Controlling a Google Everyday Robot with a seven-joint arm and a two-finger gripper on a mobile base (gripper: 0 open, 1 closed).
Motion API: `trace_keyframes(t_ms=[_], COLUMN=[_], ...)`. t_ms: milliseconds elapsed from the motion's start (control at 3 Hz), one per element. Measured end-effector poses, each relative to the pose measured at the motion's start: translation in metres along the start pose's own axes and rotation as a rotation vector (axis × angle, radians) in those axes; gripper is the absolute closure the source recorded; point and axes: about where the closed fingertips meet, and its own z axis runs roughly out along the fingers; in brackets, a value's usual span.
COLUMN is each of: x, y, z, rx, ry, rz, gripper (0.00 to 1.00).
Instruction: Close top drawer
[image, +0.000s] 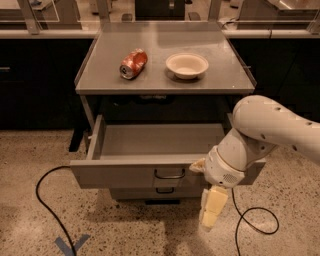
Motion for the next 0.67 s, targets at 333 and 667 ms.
trace_keyframes(t_ms=[333, 667], x=[0.000, -0.008], y=[0.000, -0.024], z=[0.000, -0.017], rx=[0.000, 0.049], ry=[0.000, 0.019], rz=[0.000, -0.023], gripper=[0.00, 0.00])
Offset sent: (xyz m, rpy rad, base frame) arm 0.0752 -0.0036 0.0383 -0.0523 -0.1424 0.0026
